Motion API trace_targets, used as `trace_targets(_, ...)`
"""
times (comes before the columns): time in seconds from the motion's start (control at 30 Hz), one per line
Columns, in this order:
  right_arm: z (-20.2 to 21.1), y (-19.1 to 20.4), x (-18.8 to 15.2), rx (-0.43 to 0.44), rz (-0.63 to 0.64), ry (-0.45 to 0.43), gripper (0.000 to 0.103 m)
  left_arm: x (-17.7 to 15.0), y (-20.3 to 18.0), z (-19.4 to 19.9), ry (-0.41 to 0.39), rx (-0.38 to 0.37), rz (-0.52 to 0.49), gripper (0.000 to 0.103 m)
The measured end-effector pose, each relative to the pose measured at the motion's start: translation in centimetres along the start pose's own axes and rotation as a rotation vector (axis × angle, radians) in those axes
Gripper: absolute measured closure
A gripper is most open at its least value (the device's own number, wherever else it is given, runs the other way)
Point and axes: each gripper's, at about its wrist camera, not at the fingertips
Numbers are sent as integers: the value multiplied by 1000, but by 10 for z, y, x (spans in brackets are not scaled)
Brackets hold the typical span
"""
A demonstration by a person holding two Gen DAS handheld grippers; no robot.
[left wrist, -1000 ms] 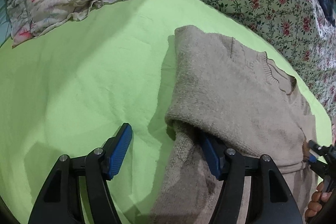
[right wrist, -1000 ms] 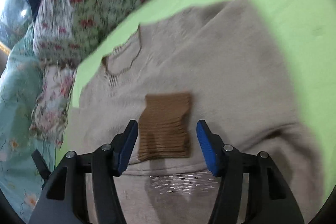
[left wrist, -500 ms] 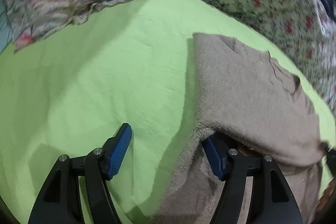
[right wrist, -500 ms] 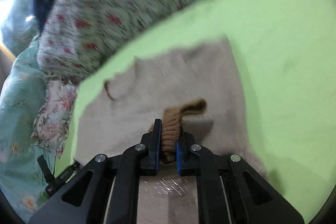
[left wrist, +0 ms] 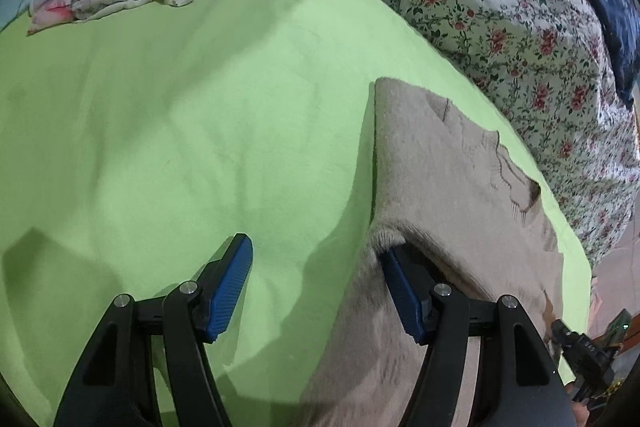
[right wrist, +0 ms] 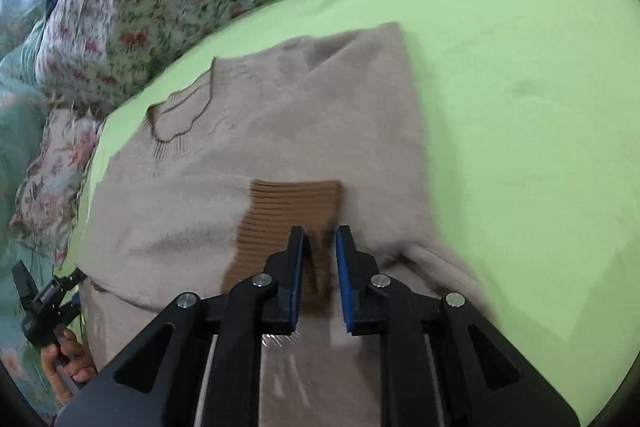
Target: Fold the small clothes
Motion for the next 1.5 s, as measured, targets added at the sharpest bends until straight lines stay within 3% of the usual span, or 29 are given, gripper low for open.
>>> trace_targets(0.1, 13, 15, -5, 18, 59, -39, 85, -15, -3, 14, -5, 13, -4, 37)
trace_targets(0.2, 0, 35, 0, 114, 128, 15, 79, -25, -7, 20, 1, 9, -28, 37)
trace_targets(0.23, -10, 37, 2, 116, 131, 48, 71, -28, -8, 22, 5, 22, -39, 37)
trace_targets(0.27, -23, 36, 4, 62, 117, 93, 66, -30, -9, 23, 10, 39, -46, 37)
trace_targets(0.33, -35, 24, 4, 49, 74, 128, 66, -37, -6, 29, 28, 50, -57, 37)
trace_targets(0.37, -30, 18, 2, 84, 49, 116, 66, -41, -4, 33, 33, 40, -66, 37)
trace_targets(0.5, 10, 16, -22, 63, 50, 55, 62, -74, -3, 55, 38, 44, -161, 34)
trace_targets(0.57, 36, 12, -41, 109, 59, 23, 53, -95, -2, 64, 50, 46, -217, 29)
trace_targets(0.63, 59, 5, -65, 130, 69, 1, 36, -118, 0, 69, 75, 34, -263, 27)
trace_targets(0.67, 69, 1, -79, 136, 78, -6, 35, -127, 1, 71, 87, 29, -277, 25)
trace_targets(0.83, 91, -16, -139, 158, 98, 6, 35, -182, 14, 73, 180, -22, -296, 25)
trace_targets(1.03, 101, -39, -194, 165, 84, 26, 35, -229, 13, 78, 212, -54, -336, 24)
trace_targets(1.2, 115, -55, -222, 182, 99, 50, 35, -251, 8, 83, 262, -143, -403, 25)
trace_targets(1.37, 136, -82, -246, 190, 86, 48, 34, -270, 20, 82, 322, -270, -387, 27)
trace_targets(1.5, 136, -100, -262, 228, 77, 79, 34, -280, 18, 80, 342, -302, -418, 31)
Point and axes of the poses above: each gripper's, at about its wrist camera, not at the fingertips, and z roughly against the way its jaws point, y to its left, x to its top, and after that the axes turned 15 degrees about y, right-handed
